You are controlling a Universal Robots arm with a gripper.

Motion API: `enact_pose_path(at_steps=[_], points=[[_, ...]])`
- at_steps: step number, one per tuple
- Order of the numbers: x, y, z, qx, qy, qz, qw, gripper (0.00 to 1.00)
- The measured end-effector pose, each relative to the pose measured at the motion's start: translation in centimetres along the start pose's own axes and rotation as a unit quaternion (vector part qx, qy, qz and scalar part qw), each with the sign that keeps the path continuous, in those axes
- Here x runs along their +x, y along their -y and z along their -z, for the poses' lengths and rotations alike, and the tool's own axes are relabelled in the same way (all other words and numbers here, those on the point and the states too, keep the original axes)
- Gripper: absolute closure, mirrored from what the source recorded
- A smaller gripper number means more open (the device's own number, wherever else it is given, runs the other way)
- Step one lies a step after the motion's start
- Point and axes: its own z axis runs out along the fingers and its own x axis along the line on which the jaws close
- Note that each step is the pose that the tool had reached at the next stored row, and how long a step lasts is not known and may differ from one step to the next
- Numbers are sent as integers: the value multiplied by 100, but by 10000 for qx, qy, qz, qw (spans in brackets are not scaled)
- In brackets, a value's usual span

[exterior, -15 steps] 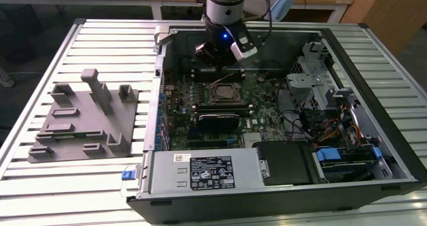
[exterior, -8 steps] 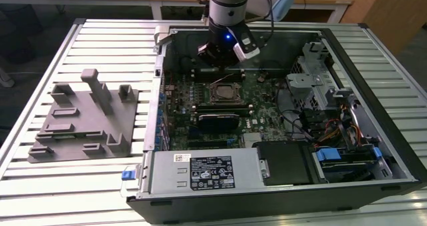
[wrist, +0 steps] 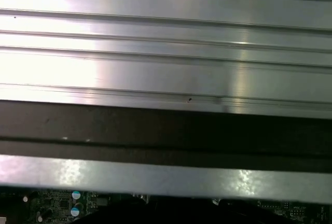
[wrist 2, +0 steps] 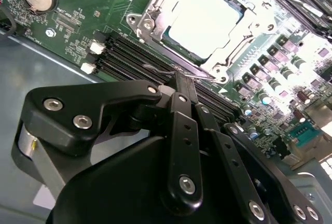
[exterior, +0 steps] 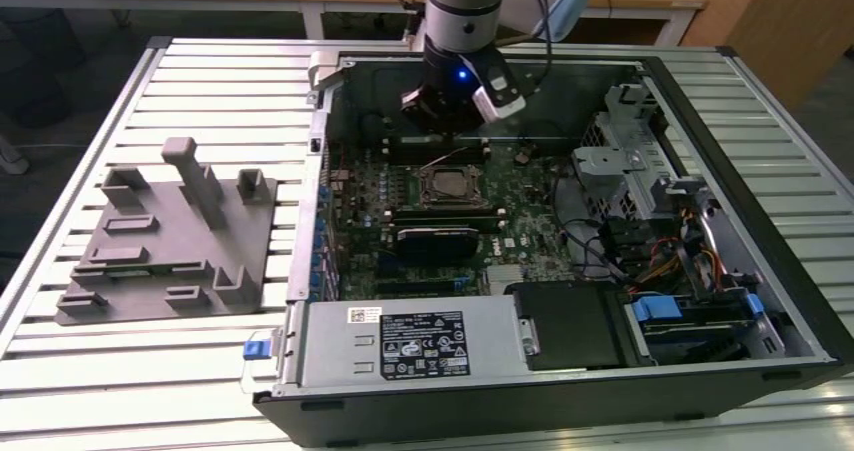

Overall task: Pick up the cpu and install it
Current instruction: 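Install the first cpu locking lever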

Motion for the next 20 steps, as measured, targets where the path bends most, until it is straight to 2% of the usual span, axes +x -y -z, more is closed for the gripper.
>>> enact_pose_path(at_steps=[9, 20], points=[[-59, 4, -29, 0, -1, 7, 10000, 89], [-118, 11, -117, 1, -1, 18, 10000, 89]])
